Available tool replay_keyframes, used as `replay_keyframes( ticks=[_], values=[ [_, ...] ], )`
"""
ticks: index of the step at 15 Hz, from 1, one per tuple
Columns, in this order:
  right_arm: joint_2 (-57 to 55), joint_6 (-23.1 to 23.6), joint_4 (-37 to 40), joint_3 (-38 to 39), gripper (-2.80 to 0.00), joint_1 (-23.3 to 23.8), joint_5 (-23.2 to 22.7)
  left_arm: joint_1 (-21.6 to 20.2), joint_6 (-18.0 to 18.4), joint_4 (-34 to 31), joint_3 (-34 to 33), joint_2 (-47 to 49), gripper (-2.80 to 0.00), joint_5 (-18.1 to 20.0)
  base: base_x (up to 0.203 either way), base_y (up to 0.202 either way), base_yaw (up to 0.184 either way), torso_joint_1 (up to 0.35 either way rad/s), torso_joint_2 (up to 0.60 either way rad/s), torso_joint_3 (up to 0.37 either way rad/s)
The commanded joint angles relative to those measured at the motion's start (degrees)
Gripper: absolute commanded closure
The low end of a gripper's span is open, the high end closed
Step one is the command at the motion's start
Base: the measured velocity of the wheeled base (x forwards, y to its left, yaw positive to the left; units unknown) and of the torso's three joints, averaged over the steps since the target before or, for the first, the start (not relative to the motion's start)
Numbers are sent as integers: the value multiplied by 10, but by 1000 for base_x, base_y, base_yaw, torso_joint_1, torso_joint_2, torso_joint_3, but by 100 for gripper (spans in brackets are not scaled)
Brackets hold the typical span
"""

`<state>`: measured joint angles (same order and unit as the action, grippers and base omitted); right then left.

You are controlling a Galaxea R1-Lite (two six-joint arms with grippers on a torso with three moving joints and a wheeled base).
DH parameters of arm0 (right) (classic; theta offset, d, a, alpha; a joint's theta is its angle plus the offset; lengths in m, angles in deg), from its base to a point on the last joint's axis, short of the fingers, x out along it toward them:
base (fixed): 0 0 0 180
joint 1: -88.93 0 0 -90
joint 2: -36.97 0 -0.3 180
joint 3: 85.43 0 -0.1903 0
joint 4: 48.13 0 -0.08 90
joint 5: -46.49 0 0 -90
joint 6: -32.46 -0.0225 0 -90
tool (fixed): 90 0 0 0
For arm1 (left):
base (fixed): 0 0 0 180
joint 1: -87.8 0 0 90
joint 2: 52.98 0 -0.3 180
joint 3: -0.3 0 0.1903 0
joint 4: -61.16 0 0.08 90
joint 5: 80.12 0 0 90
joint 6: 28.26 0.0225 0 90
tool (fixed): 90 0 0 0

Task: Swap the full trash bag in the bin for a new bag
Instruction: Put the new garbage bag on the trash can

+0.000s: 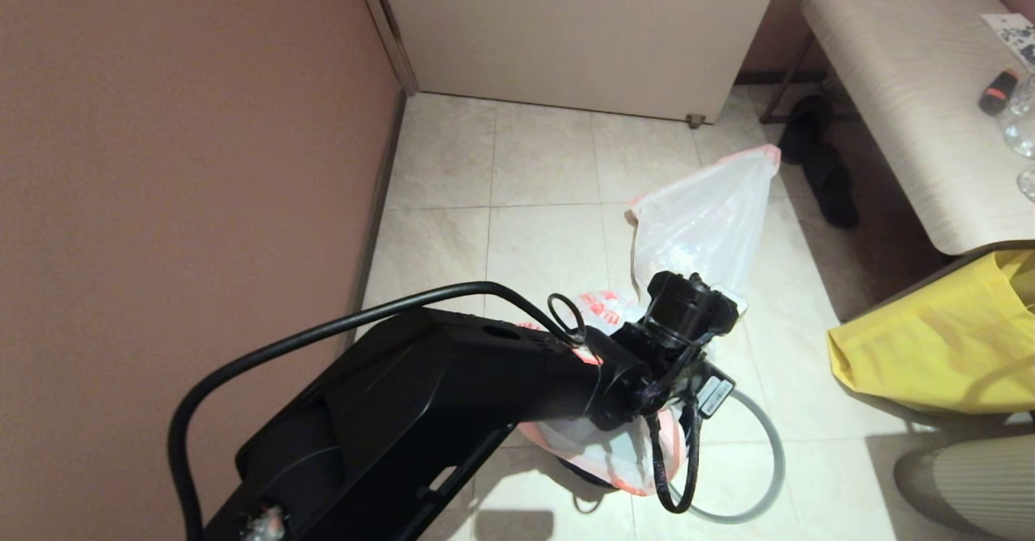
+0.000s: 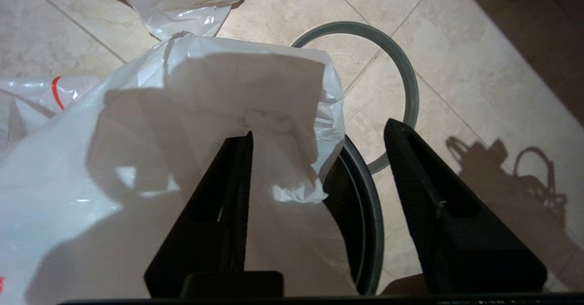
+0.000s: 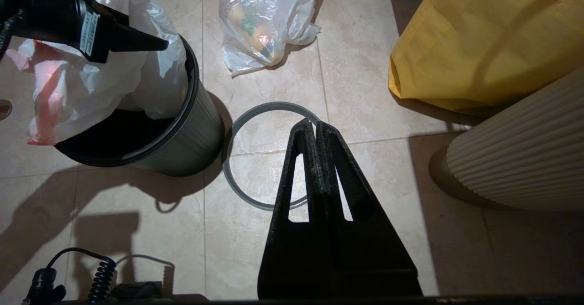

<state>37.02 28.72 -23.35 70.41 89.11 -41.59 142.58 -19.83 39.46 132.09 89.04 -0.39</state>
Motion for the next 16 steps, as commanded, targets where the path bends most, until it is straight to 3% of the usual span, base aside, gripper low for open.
replay_keyframes(
  ticks=[1, 11, 12, 16],
  values=[
    [0, 0, 0, 0, 0, 0, 0, 11, -20, -1, -20, -37, -280, -14, 0, 0, 0, 0, 0, 0],
    [0, 0, 0, 0, 0, 0, 0, 25, -62, 3, -207, -195, -280, -39, 0, 0, 0, 0, 0, 0],
    [0, 0, 0, 0, 0, 0, 0, 24, -69, 4, -231, -214, 0, -41, 0, 0, 0, 0, 0, 0],
    [0, 0, 0, 0, 0, 0, 0, 8, -90, 1, -327, -294, 0, -42, 0, 0, 0, 0, 0, 0]
  ],
)
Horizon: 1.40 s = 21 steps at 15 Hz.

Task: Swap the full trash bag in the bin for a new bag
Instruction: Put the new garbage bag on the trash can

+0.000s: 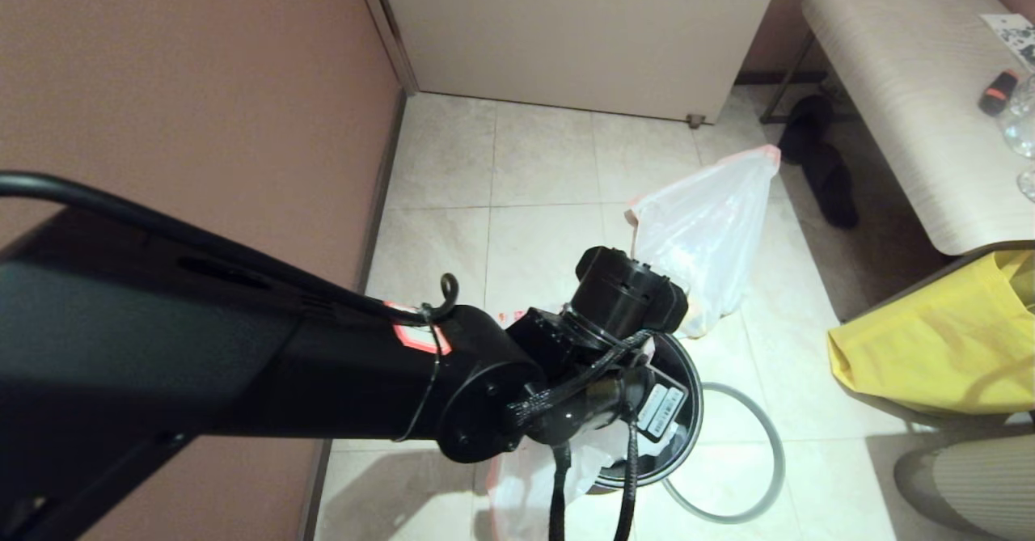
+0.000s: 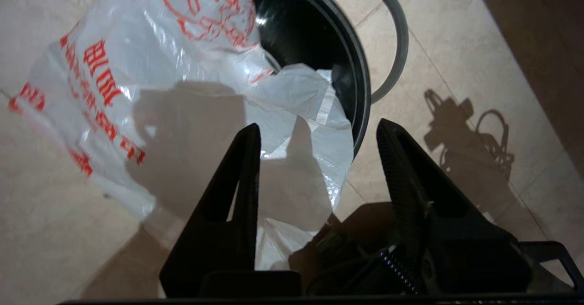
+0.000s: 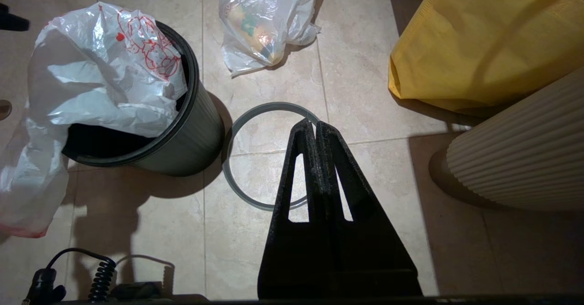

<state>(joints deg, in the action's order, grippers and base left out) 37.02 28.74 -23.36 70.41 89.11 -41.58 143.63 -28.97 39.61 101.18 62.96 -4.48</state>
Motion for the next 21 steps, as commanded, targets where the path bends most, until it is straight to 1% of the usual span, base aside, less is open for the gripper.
replay_keyframes(
  ticks=[1, 3, 4, 6, 8, 9, 11, 13, 14, 15, 18, 19, 21],
  values=[
    [0, -1, 0, 0, 0, 0, 0, -13, -11, -1, -50, -52, 0, -1, 0, 0, 0, 0, 0, 0],
    [0, -1, 0, 0, 0, 0, 0, -43, -52, -2, -115, -101, 0, -5, 0, 0, 0, 0, 0, 0],
    [0, -1, 0, 0, 0, 0, 0, -60, -79, -3, -144, -121, 0, -6, 0, 0, 0, 0, 0, 0],
    [0, 0, 0, 0, 0, 0, 0, -122, -143, -2, -188, -134, 0, -7, 0, 0, 0, 0, 0, 0],
    [0, 23, 2, 0, 0, -1, -6, -182, -215, -2, -211, -131, 0, -6, 0, 0, 0, 0, 0, 0],
    [0, 23, 1, 1, 0, 0, -4, -213, -233, -2, -217, -116, 0, -3, 0, 0, 0, 0, 0, 0],
    [0, 11, 0, 1, 0, 0, -4, -245, -244, 0, -220, -61, 0, 5, 0, 0, 0, 0, 0, 0],
    [0, 9, 0, 0, 0, 0, -3, -264, -245, 2, -216, -10, 0, 16, 0, 0, 0, 0, 0, 0],
    [0, 8, 0, 0, 0, 0, -2, -272, -239, 3, -210, 12, 0, 20, 0, 0, 0, 0, 0, 0],
    [0, 8, 0, 0, 0, 0, -2, -278, -218, 5, -206, 20, 0, 28, 0, 0, 0, 0, 0, 0],
    [0, -2, 1, 0, 0, 0, 0, -276, -188, 7, -199, 54, 0, 70, 0, 0, 0, 0, 0, 0],
    [0, -3, 0, 0, 0, 0, 0, -275, -162, 19, -202, 62, -280, 76, 0, 0, 0, 0, 0, 0],
    [0, -3, 0, 0, 0, 0, 0, -270, -121, 105, -235, 59, -280, 79, 0, 0, 0, 0, 0, 0]
  ],
)
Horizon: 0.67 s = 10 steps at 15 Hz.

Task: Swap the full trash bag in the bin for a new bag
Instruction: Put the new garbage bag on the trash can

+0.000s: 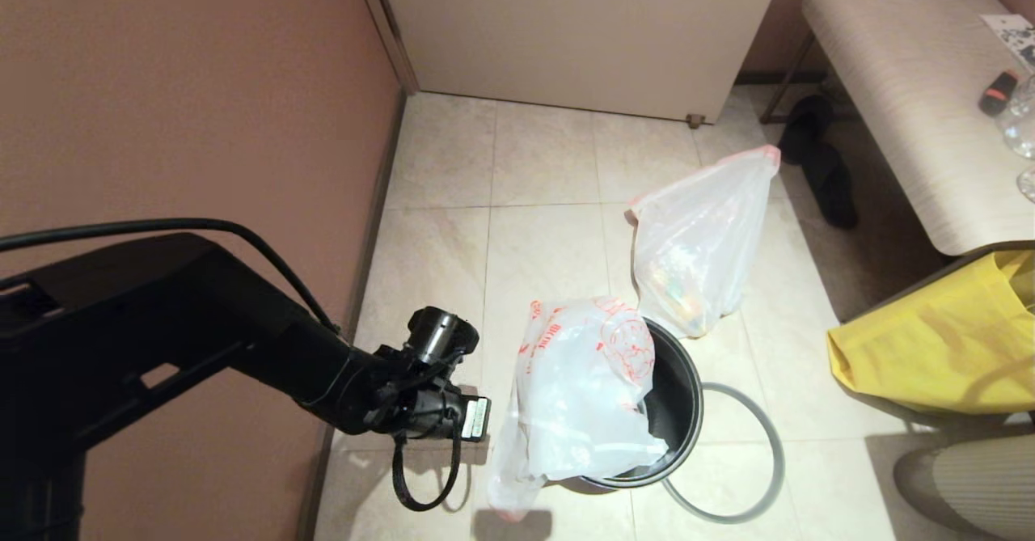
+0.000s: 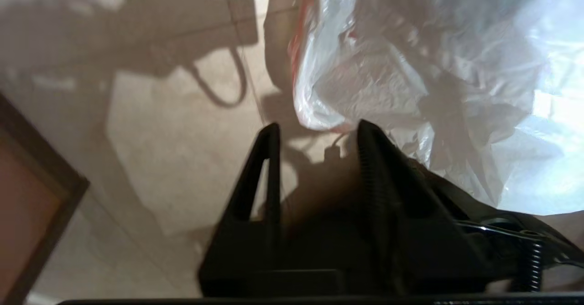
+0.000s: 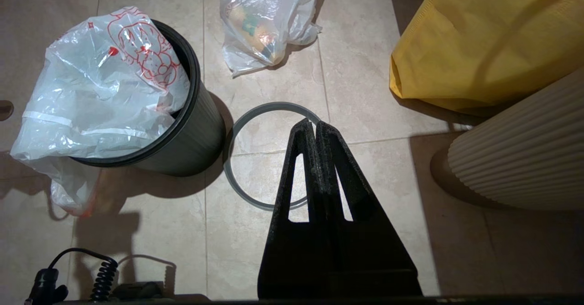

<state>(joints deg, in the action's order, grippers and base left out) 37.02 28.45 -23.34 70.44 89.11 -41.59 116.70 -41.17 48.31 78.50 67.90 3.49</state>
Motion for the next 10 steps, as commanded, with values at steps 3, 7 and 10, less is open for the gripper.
replay_keyframes(
  ticks=[3, 7, 10],
  values=[
    [0, 0, 2, -1, 0, 0, 1, 51, 54, 59, -47, -8, -280, -1, 0, 0, 0, 0, 0, 0],
    [0, -1, 3, -1, 0, 0, 1, 62, 169, 126, -95, -8, -280, 3, 0, 0, 0, 0, 0, 0],
    [0, 0, 4, -1, 0, -1, 1, 57, 292, 178, -146, -9, -280, 4, 0, 0, 0, 0, 0, 0]
  ],
)
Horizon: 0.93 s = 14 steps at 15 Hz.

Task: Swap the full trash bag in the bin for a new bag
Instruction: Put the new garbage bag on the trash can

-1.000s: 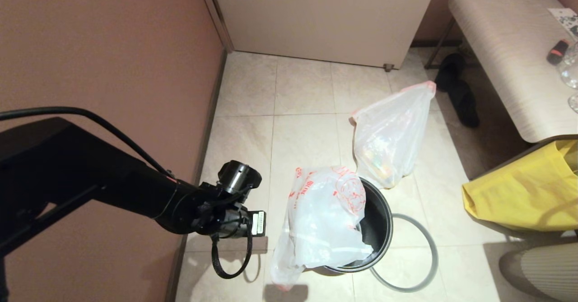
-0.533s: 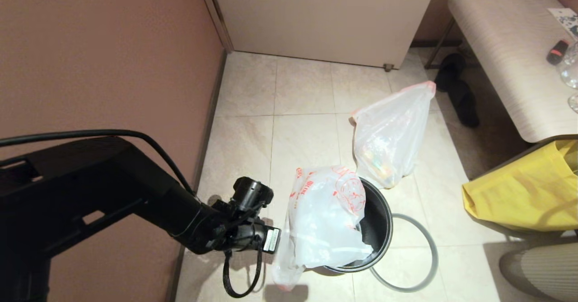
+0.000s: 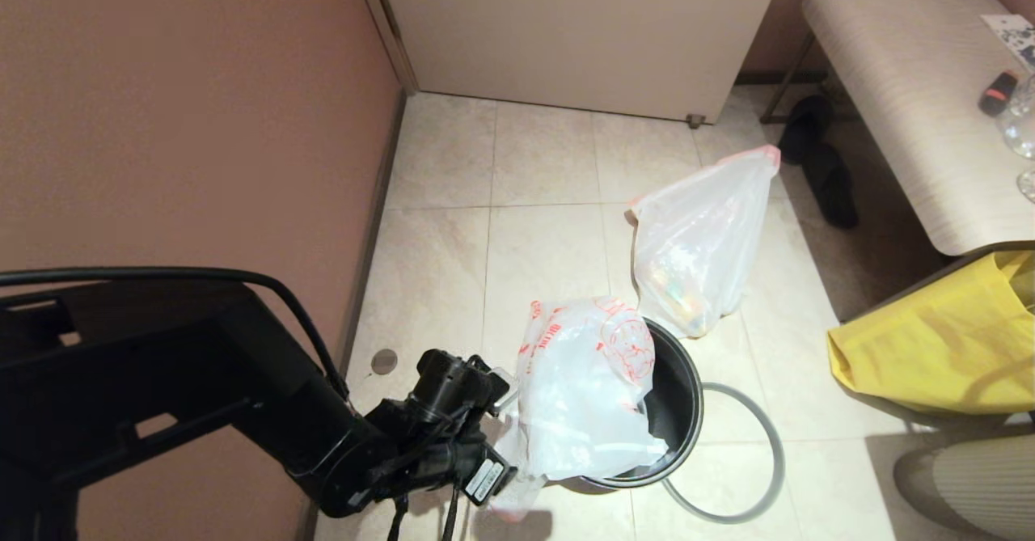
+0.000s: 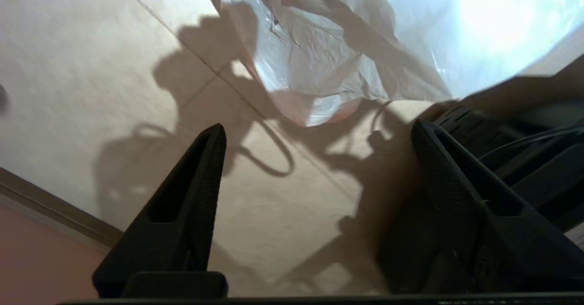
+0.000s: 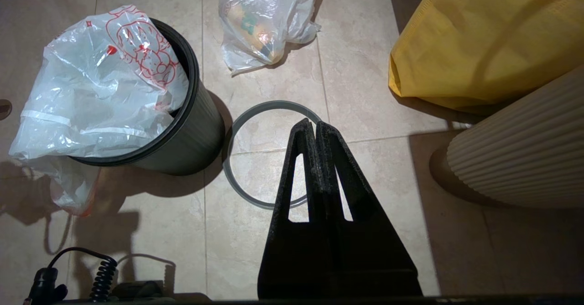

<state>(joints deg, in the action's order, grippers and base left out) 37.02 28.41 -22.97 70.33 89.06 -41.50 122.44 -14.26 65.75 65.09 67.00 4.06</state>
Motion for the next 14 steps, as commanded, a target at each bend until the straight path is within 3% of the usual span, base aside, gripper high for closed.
replay_keyframes(
  ticks=[1, 3, 9, 14],
  values=[
    [0, 0, 1, 0, 0, 0, 0, -1, 57, 20, -15, 2, -280, 3, 0, 0, 0, 0, 0, 0],
    [0, 0, 1, 0, 0, -1, 0, 3, 95, 24, 7, 3, -280, 25, 0, 0, 0, 0, 0, 0],
    [0, 0, 1, 0, 0, -6, 0, 48, 124, -56, 81, 24, -280, 67, 0, 0, 0, 0, 0, 0],
    [0, 0, 2, 0, 0, -6, 0, 31, 166, -115, 133, 66, -280, 70, 0, 0, 0, 0, 0, 0]
  ],
)
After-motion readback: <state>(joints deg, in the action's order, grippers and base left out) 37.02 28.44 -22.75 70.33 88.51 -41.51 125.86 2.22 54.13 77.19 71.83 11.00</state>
